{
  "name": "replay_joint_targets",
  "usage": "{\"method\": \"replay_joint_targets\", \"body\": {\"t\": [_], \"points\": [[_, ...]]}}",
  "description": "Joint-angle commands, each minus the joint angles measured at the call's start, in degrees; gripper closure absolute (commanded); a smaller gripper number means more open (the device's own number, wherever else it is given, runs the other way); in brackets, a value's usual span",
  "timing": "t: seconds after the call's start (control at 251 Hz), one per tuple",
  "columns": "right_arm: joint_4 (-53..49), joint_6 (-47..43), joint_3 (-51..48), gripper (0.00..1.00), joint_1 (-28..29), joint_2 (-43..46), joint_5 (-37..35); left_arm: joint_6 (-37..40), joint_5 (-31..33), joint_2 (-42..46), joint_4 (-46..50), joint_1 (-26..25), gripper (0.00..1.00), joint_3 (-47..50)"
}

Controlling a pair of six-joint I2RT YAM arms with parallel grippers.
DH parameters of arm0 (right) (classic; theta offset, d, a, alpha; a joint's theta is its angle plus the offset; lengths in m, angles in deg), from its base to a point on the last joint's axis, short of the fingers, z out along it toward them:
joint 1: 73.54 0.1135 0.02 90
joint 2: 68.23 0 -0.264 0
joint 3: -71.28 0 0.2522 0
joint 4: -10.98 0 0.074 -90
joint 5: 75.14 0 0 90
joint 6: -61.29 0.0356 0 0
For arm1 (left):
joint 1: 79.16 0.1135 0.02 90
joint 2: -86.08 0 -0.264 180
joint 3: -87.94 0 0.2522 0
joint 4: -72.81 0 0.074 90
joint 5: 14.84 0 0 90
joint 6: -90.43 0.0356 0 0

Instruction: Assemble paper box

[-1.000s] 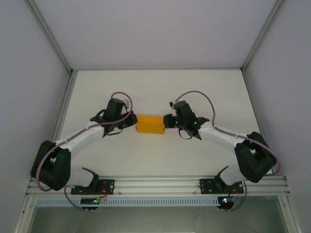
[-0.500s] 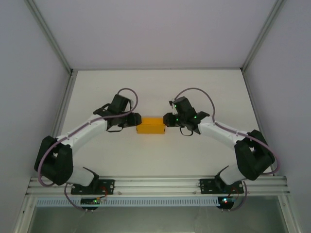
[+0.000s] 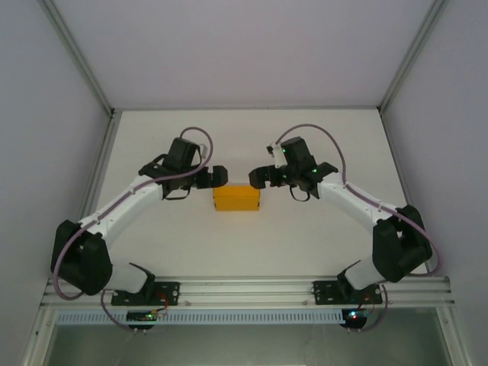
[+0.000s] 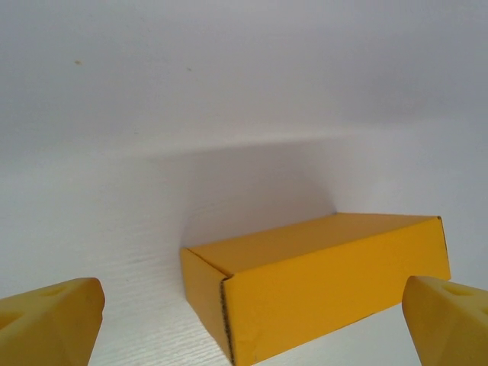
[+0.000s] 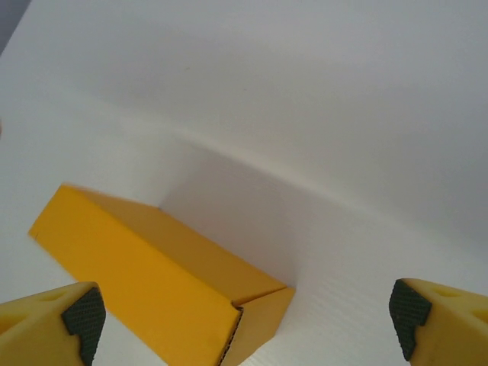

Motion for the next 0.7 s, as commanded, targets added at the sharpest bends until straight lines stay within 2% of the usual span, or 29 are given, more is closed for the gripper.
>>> {"method": "replay_joint_targets", "body": {"t": [0.0,0.048,0.116,0.299,0.451,0.523,0.635,0.698], "points": [[2.0,-25.1,-1.0,0.01,1.0,2.7,10.4,0.8,4.0,4.9,2.8,2.8,0.00,0.8],[-0.7,-35.1,-0.6,0.01,2.2,2.3,12.3,0.4,5.4,6.8,3.5,4.2,0.00,2.1],[-5.8,-46.2,1.5,0.01,4.4,0.3,10.6,-0.2,7.9,9.5,4.0,6.1,0.00,4.4],[-19.3,-61.7,13.2,0.01,9.2,-10.6,3.8,-1.7,12.0,16.2,7.9,9.0,0.01,10.1],[-22.2,-62.2,21.7,0.02,12.0,-20.0,-3.8,-3.7,12.1,19.2,7.5,10.6,0.00,13.4],[-23.4,-62.2,24.9,0.04,12.3,-23.7,-8.1,-3.9,10.2,19.6,6.2,10.7,0.00,14.6],[-26.7,-62.3,28.2,0.14,13.8,-27.2,-9.8,-4.1,9.9,20.0,5.5,10.7,0.00,15.8],[-27.3,-62.3,29.0,0.29,14.0,-27.5,-10.7,-4.1,11.1,20.0,5.9,10.9,0.00,16.1]]}}
